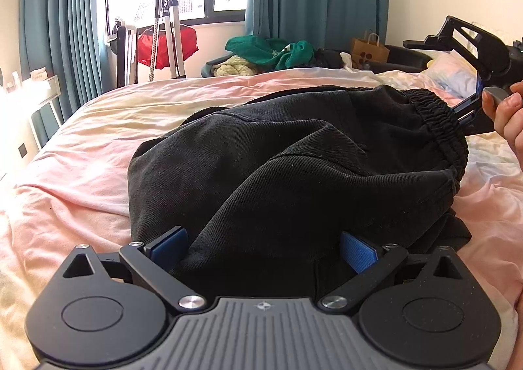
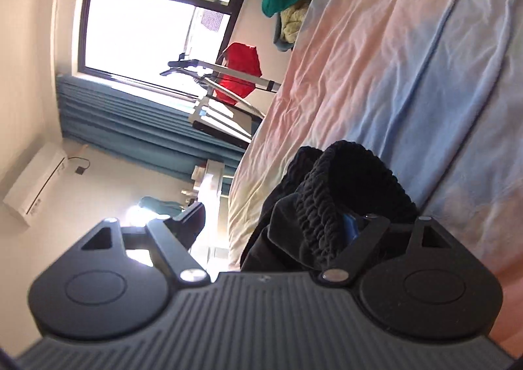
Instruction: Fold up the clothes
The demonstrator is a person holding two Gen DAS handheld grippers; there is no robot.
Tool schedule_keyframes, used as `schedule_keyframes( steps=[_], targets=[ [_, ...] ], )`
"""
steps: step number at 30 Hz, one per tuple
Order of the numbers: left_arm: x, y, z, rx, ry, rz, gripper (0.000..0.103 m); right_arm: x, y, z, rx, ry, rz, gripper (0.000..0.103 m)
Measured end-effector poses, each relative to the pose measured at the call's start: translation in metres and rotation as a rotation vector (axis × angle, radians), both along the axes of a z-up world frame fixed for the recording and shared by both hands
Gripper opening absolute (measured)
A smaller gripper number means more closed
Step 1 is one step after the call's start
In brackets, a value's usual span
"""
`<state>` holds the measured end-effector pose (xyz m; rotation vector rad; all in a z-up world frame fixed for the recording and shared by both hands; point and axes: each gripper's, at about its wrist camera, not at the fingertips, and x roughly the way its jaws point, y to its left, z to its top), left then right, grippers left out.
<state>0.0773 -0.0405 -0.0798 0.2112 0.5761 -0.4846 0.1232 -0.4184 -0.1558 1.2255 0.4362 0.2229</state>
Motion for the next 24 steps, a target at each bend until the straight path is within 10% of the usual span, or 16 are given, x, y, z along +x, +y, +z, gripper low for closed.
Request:
schedule_keyframes(
  steps=[5,6,8,10,18,24],
  targets=[
    [-0.003,0.002,-0.001,-0.006,-0.023,0.009,0.100,0.025,0.014,-0.009,-0.133,0.108,0.065,0.078],
    [-0.005,0.004,0.000,-0.020,-0.033,0.018,0.098,0.027,0.015,-0.011,-0.142,0.109,0.055,0.071],
    [-0.007,0.009,0.004,-0.046,-0.052,0.037,0.098,0.028,0.012,-0.014,-0.118,0.104,0.008,0.024],
    [-0.008,0.015,0.008,-0.070,-0.068,0.061,0.097,0.028,0.010,-0.011,-0.078,0.065,-0.019,0.014],
    [-0.012,0.033,0.019,-0.152,-0.065,0.129,0.097,0.036,-0.001,0.038,-0.072,-0.163,-0.113,0.013],
    [-0.015,0.032,0.024,-0.141,-0.085,0.128,0.097,0.071,-0.018,-0.039,-0.090,0.068,-0.134,0.012]
  ],
)
